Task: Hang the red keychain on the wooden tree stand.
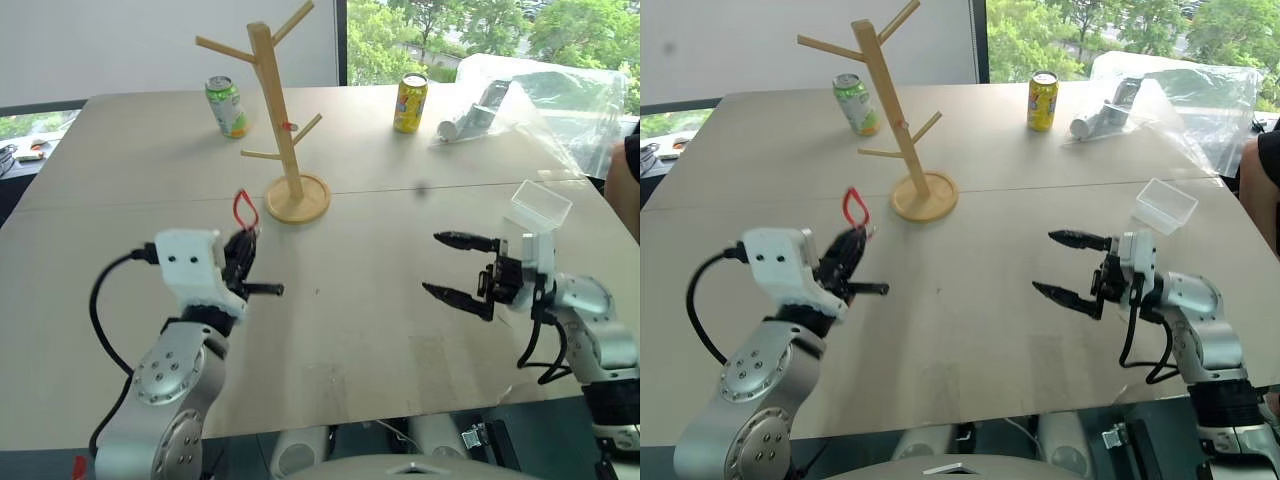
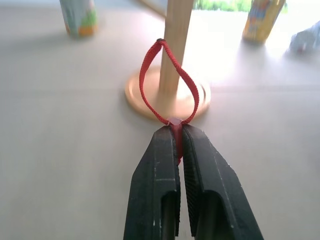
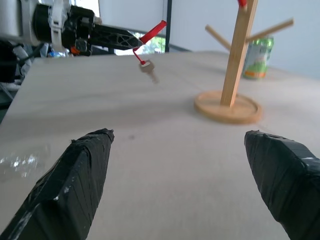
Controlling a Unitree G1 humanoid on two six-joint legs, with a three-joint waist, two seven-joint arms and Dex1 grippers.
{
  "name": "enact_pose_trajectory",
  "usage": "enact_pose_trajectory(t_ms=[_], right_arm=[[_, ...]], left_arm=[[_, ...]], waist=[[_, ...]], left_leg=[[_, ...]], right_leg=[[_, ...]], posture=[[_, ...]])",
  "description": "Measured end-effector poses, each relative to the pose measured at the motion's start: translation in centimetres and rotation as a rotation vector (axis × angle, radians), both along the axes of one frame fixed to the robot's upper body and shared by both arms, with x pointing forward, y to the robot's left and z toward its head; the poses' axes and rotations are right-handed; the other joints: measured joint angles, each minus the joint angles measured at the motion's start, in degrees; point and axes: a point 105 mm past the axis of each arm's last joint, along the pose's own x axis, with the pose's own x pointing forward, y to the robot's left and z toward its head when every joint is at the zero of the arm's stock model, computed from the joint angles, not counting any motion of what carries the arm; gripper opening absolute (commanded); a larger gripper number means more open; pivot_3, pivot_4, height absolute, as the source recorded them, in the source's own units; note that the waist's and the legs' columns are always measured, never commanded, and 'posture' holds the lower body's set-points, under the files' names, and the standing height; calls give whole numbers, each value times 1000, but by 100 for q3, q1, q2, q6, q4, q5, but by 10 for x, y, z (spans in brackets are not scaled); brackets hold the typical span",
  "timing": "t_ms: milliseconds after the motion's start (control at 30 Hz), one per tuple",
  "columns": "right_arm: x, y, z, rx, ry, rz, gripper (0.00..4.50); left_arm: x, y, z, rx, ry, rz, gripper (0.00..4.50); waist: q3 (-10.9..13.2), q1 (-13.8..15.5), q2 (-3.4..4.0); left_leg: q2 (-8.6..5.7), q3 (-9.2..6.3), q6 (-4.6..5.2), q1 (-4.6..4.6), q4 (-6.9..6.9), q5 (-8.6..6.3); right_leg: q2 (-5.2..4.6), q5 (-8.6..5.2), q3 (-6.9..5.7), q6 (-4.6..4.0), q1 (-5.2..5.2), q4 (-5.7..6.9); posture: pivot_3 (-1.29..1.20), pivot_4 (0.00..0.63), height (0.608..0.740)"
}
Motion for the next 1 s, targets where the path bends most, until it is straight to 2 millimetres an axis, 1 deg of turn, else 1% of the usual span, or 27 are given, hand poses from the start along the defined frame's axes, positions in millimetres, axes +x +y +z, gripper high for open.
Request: enact_pose_trajectory(t_ms=[33,67,100,233,267,300,367,467,533,633,767,1000], right_arm=[[1,3,10,17,-8,6,4500],[2,6,24,39,-26,15,4500],[3,7,28,45,-36,16,4500],[12,12,48,62,-47,10,4500],[13,13,52,63,-58,14,4500],[15,14,60,66,-83,16,4500],[18,16,67,70,-97,16,4500],[24,15,68,80,-87,4,4500],[27,15,70,85,-91,0,4500],[28,16,72,84,-100,-3,4500],[29,18,73,87,-104,-5,4500],[31,20,72,95,-105,-16,4500]], left_arm=[[4,-1,8,6,-42,1,95],[9,-5,16,21,-86,-9,95],[10,-7,18,28,-97,-15,95],[28,-23,26,66,-149,-62,95],[30,-25,29,71,-161,-69,95],[35,-32,32,85,-185,-86,95],[40,-35,31,95,-190,-91,95],[50,-38,24,106,-176,-89,95],[55,-40,26,112,-190,-93,95],[59,-42,26,121,-201,-97,95],[68,-46,19,119,-183,-104,95],[77,-55,28,103,-226,-124,95]], waist=[[0,3,0],[-1,1,-1],[-1,-1,-1],[1,-6,-2],[1,-10,-2],[0,-14,-2],[0,-16,-2],[1,-14,-2],[1,-15,-2],[1,-14,-2],[1,-13,-2],[1,-16,-2]], left_leg=[[0,-3,0,-4,6,0],[-2,-4,1,-7,12,-1],[-4,-3,3,-8,13,-2],[-7,-5,10,-12,24,-6],[-7,-5,10,-13,26,-6],[-6,-5,11,-12,28,-6],[-6,-5,13,-11,28,-8],[-5,-5,15,-15,30,-9],[-5,-3,15,-15,32,-9],[-5,-5,16,-16,33,-9],[-4,-5,16,-17,36,-10],[-4,-5,18,-19,39,-11]], right_leg=[[0,0,-5,1,1,0],[1,1,-5,2,1,0],[1,2,-4,2,2,0],[3,7,-5,11,2,0],[4,7,-5,12,2,0],[5,9,-5,16,3,1],[5,16,-4,27,4,1],[5,17,-5,28,3,1],[4,17,-4,29,3,1],[4,17,-5,29,3,1],[3,18,-6,31,3,1],[4,19,-7,32,3,2]], posture=[[0,150,740],[0,150,740],[0,150,740],[0,150,740],[0,150,740],[0,150,740],[0,150,740],[0,150,740],[0,150,740],[0,150,740],[0,150,740],[0,150,740]])
